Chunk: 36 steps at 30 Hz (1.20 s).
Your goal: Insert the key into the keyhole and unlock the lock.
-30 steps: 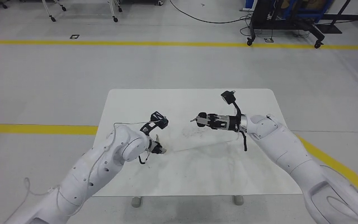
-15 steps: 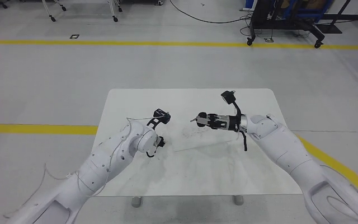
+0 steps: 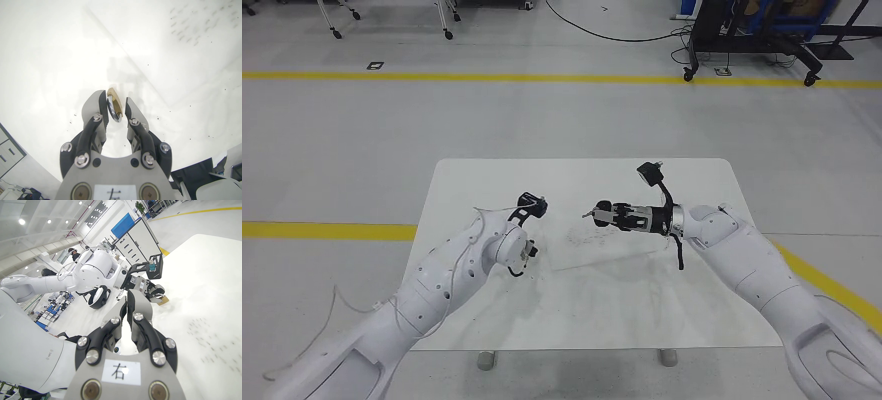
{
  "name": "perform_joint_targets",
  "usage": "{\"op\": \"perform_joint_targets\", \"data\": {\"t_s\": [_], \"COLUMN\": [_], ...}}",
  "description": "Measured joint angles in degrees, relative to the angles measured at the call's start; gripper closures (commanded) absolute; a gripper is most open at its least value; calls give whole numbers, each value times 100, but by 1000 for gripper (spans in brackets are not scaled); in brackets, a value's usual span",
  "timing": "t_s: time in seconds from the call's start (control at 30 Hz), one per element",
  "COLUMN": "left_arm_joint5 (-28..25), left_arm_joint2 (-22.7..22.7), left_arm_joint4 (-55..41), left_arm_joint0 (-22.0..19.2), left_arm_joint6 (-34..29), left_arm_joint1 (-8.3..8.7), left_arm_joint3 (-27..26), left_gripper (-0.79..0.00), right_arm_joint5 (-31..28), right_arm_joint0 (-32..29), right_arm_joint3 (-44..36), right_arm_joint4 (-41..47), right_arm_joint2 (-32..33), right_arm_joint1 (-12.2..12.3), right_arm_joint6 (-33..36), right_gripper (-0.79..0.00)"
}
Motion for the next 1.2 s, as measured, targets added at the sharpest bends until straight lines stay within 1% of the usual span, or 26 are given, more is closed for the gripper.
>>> {"op": "perform_joint_targets", "data": {"t_s": [0.13,0.37,0.77,0.83,0.9,0.93,1.0,1.13,1.2], "left_arm_joint5": [-16,-46,-178,-189,-206,-212,-235,-252,-253], "left_arm_joint2": [-15,-136,-400,-427,-453,-464,-475,-496,-516], "left_arm_joint4": [82,247,384,411,439,450,474,512,537], "left_arm_joint0": [7,61,268,294,316,326,350,377,387], "left_arm_joint6": [-62,-121,-321,-351,-378,-389,-433,-492,-515], "left_arm_joint1": [-30,-36,-1,-4,-8,-9,-16,-34,-43], "left_arm_joint3": [64,54,-244,-275,-295,-299,-304,-334,-349], "left_gripper": [0,0,0,-46,-46,-28,-34,-99,-108], "right_arm_joint5": [0,0,0,0,0,0,0,0,0], "right_arm_joint0": [0,0,0,0,0,0,0,0,0], "right_arm_joint3": [0,0,0,0,0,0,0,0,0], "right_arm_joint4": [0,0,0,0,0,0,0,0,0], "right_arm_joint2": [0,0,0,0,0,0,0,0,0], "right_arm_joint1": [0,0,0,0,0,0,0,0,0], "right_arm_joint6": [0,0,0,0,0,0,0,0,0], "right_gripper": [0,0,0,0,0,0,0,0,0]}}
